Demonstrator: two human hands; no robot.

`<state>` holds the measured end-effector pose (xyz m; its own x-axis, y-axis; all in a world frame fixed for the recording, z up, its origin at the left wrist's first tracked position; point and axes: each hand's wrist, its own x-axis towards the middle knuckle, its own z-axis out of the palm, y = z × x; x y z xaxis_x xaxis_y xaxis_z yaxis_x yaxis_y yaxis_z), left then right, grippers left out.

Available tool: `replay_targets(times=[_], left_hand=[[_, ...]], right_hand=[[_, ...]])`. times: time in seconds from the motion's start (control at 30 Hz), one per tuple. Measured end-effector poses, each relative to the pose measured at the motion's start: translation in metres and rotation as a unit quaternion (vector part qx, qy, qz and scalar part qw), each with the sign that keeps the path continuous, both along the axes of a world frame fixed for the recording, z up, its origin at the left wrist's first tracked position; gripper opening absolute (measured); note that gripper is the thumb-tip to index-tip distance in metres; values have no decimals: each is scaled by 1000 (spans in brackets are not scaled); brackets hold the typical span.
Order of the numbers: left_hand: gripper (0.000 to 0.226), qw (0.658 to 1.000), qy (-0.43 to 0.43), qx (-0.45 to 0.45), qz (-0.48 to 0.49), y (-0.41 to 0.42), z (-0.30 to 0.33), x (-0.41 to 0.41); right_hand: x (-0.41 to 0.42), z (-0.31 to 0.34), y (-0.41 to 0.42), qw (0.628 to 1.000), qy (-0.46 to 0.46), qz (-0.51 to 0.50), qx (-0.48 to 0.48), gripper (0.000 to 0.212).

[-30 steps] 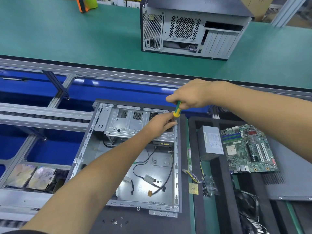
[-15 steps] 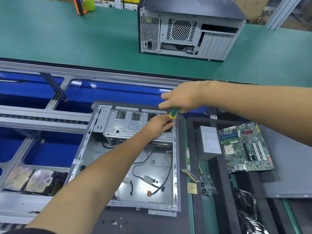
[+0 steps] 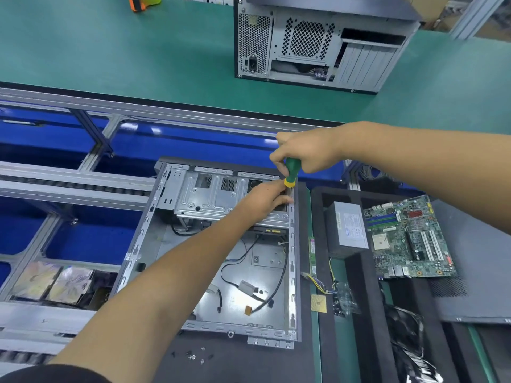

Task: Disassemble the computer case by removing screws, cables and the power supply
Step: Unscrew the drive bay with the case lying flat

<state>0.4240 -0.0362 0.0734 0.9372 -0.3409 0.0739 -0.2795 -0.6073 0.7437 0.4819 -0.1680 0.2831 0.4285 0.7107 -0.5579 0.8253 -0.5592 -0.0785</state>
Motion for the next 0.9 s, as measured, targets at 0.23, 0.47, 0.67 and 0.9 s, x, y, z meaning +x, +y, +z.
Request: replay_targets(times=[0.23,0.47,0.67,0.9], left_hand=[[29,1000,-13,4,6,-1,2,0],[28,1000,6,3,10,-3,5,-1],[28,1000,7,16,13,-4,11,-4],[20,999,24,19,45,-4,12,-3]], right_hand=[[-1,-3,4,955,-242,125,-114,26],[1,0,0,996,-75,14,-35,23],[5,-3,-11,992,-114,20,-49,3],[5,-9,-14,989,-142,30,-26,27]])
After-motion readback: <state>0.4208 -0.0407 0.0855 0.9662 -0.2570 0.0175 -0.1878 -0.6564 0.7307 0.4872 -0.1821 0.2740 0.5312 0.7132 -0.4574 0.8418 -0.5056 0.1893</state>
